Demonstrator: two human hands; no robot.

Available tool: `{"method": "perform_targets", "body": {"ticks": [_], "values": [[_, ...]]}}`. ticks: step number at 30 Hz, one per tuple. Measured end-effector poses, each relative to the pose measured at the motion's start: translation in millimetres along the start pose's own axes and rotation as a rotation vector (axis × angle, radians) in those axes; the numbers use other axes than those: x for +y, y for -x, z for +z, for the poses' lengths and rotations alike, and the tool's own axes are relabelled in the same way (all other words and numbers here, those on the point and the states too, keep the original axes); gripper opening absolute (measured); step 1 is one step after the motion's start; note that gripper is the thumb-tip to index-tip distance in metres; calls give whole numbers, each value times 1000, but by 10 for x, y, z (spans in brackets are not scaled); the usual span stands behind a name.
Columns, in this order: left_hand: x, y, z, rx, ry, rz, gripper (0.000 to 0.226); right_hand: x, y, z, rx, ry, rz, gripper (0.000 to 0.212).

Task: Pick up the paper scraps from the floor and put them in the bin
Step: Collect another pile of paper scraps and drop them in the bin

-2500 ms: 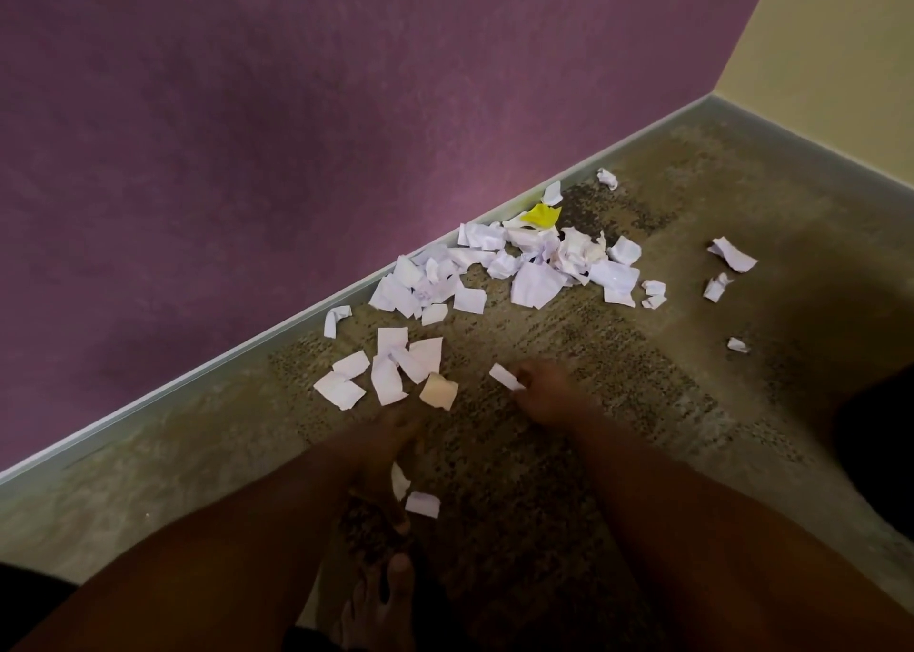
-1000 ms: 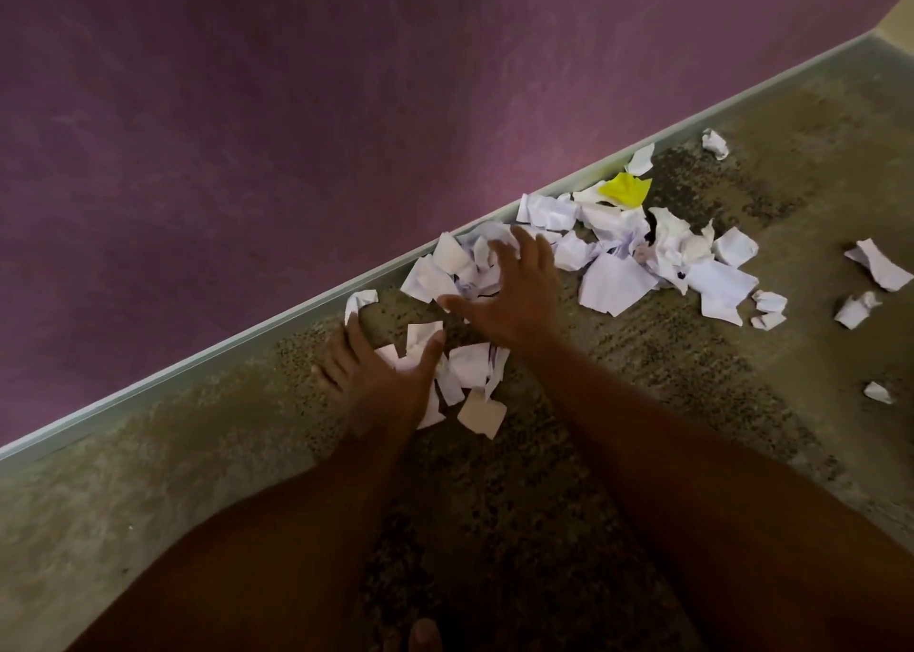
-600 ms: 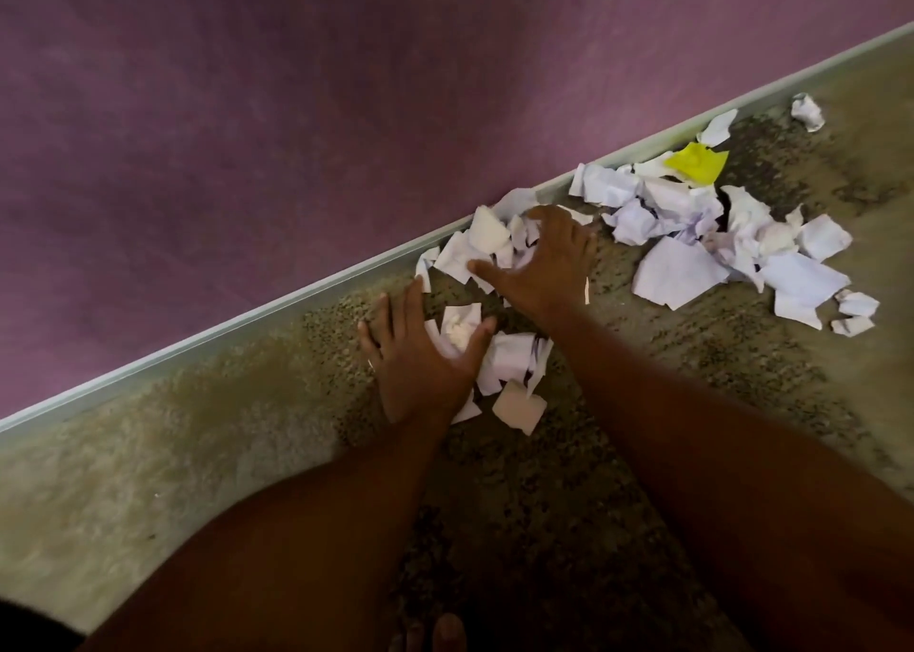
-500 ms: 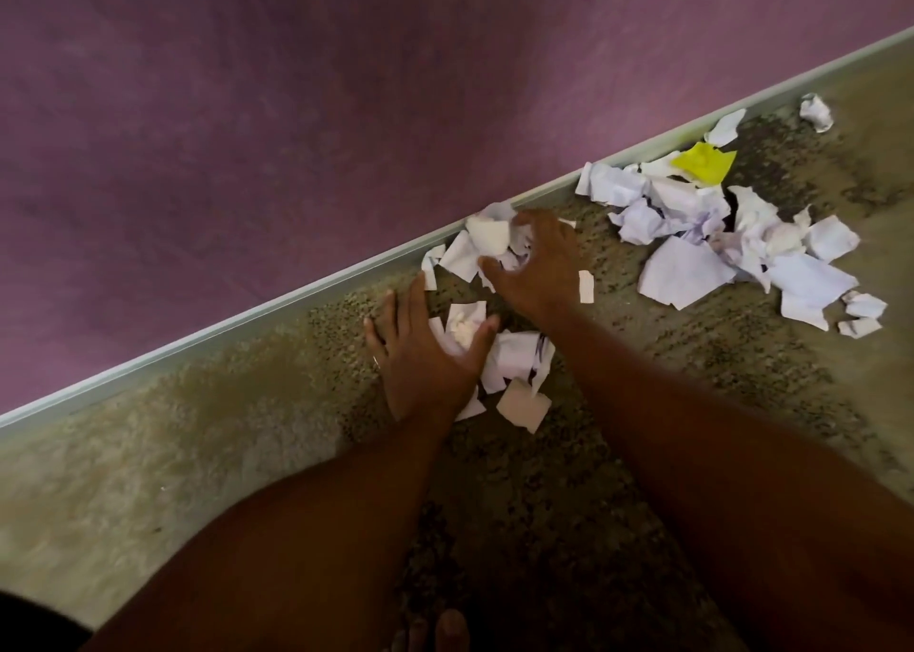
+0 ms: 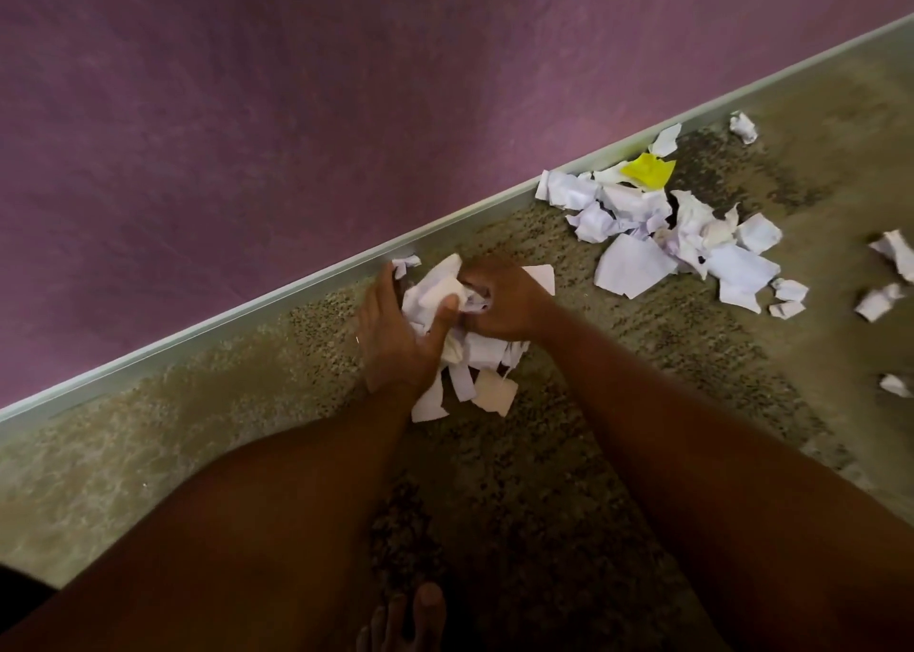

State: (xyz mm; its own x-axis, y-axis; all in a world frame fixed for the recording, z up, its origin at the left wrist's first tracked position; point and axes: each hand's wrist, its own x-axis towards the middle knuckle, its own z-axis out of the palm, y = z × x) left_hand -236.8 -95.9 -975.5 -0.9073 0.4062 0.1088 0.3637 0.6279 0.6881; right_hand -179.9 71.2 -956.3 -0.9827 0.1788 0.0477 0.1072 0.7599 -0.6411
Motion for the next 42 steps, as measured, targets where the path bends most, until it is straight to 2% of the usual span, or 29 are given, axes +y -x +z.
{"method": "perform_targets", "body": {"ticks": [2,4,7,9,13,17,20,23,26,30,32,40,42], "values": [[17,-96,50,-54,42,17,84,44,90,-52,174,174,-9,61],[42,-155,121,-85,13,39,81,99,220,-127,284,241,68,75],[90,-188,201,-121,-23,118,82,270,430,-174,193,179,253,101],[112,-226,238,-156,-12,159,74,363,509,-158,143,103,333,116],[102,-281,295,-128,-31,213,55,405,533,-85,120,75,313,126],[84,-269,273,-176,27,242,43,421,471,11,158,-28,160,129],[51,-236,230,-269,72,297,44,344,371,63,127,-53,82,130],[25,-166,147,-348,93,296,47,254,323,160,123,-47,37,118],[-2,-75,23,-302,-104,387,48,258,367,263,194,-92,-56,96],[-62,77,-121,-249,-351,416,44,155,508,270,204,-59,-125,91],[-101,142,-156,-265,-388,401,44,112,580,265,173,-37,-131,93],[-231,310,-249,-391,-263,377,64,-10,932,298,-40,148,-55,103],[-234,394,-279,-427,-202,365,72,-36,978,311,-17,160,-61,101]]}}
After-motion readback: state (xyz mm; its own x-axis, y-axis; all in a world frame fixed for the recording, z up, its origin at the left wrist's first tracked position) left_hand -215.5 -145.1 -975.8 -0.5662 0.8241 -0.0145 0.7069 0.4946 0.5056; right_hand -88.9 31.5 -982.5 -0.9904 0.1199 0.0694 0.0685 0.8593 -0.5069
